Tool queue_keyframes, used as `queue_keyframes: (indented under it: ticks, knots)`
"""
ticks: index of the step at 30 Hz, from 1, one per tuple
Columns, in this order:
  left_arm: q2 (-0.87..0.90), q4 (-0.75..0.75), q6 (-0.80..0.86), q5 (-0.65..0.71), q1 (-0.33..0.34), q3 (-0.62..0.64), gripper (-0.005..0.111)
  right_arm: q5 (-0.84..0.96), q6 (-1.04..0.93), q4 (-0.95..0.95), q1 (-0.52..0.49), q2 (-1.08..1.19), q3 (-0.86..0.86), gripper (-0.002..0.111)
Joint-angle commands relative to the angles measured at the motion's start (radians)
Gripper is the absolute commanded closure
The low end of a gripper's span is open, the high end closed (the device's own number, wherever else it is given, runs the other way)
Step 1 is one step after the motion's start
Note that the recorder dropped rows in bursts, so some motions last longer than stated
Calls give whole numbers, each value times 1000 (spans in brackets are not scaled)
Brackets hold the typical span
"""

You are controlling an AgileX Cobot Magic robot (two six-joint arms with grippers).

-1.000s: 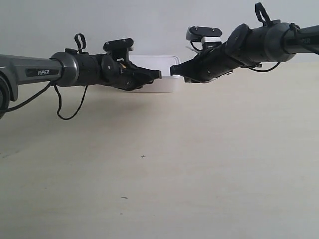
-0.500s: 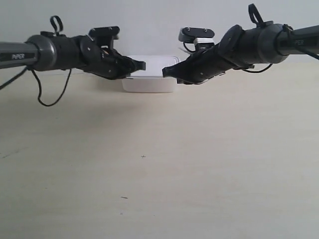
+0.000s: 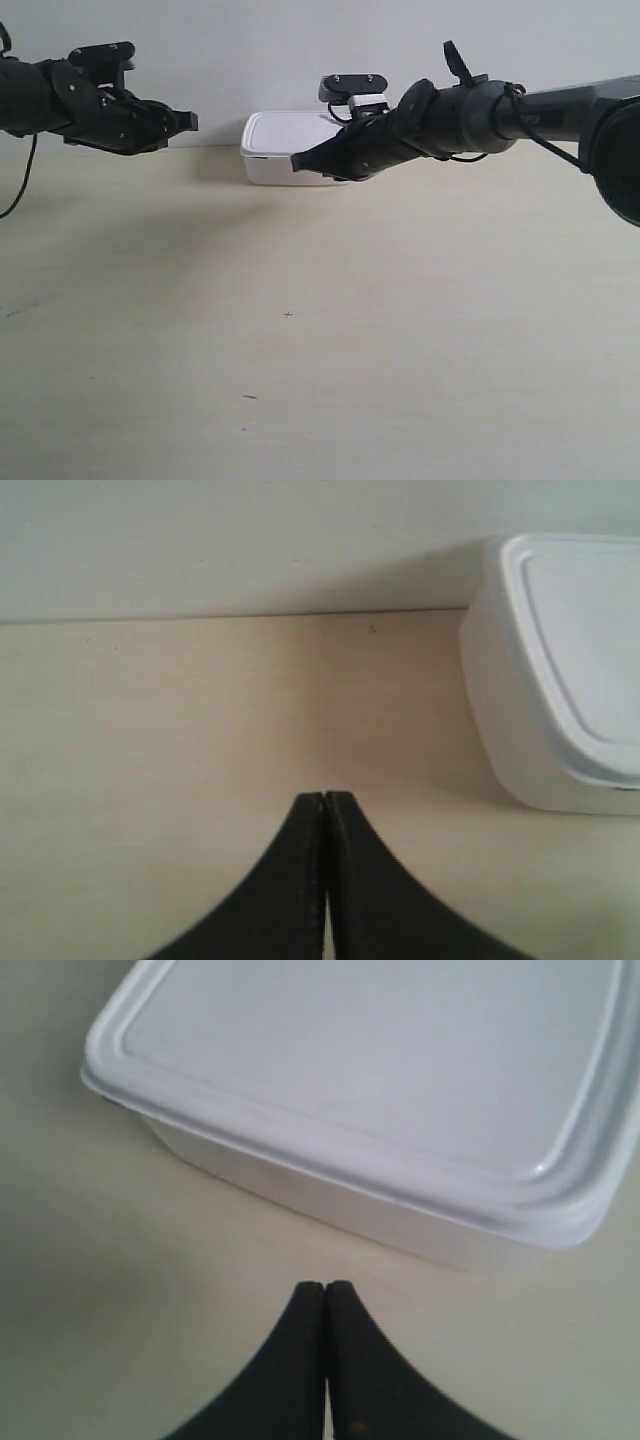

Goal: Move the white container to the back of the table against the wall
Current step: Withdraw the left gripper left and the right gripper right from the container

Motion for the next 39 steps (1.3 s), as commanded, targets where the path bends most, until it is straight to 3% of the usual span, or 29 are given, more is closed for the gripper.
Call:
queue_keyframes:
  ticks: [1, 25, 39]
  knots:
    - [-17, 6, 9, -45, 16, 30, 107, 10, -12, 24, 1, 42, -59, 108]
    - [-17, 10, 11, -101, 21, 32, 107, -197, -12, 44, 1, 120, -88, 108]
    - [-17, 10, 2, -112, 21, 32, 107, -212, -28, 40, 1, 120, -88, 108]
